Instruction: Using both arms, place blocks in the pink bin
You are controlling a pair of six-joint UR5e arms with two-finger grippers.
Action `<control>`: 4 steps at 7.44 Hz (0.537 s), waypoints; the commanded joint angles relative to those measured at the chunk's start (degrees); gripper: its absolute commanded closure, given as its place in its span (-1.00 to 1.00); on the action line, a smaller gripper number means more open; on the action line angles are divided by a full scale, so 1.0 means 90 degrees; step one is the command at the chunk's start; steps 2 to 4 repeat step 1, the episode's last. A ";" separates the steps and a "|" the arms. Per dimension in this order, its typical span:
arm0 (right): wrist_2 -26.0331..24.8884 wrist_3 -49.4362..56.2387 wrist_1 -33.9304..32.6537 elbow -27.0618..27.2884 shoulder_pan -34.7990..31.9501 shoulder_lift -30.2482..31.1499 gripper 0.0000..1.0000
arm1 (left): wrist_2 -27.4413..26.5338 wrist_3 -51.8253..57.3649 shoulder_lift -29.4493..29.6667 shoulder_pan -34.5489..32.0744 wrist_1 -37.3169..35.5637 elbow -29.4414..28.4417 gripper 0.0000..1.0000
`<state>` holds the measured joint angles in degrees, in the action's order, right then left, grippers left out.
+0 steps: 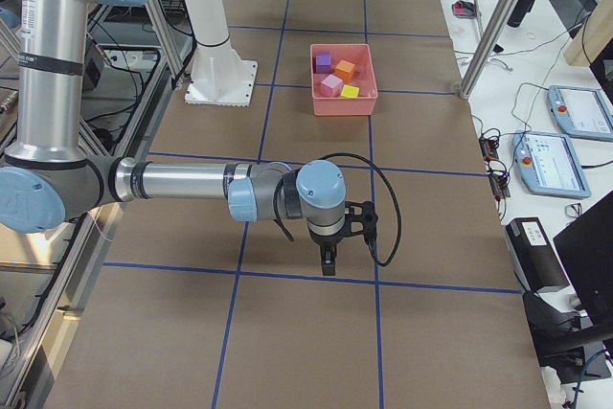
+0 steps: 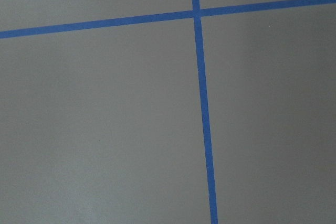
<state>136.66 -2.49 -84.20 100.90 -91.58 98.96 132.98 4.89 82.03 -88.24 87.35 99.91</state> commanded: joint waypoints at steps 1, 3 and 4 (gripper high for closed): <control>0.0001 -0.0006 0.0000 -0.0001 0.0000 0.0000 -1.00 | 0.0000 0.0004 0.0017 0.0000 0.0002 -0.0007 -1.00; 0.0001 -0.0006 0.0000 -0.0001 0.0000 0.0000 -1.00 | 0.0000 0.0004 0.0017 0.0000 0.0002 -0.0007 -1.00; 0.0001 -0.0006 0.0000 -0.0001 0.0000 0.0000 -1.00 | 0.0000 0.0004 0.0017 0.0000 0.0002 -0.0007 -1.00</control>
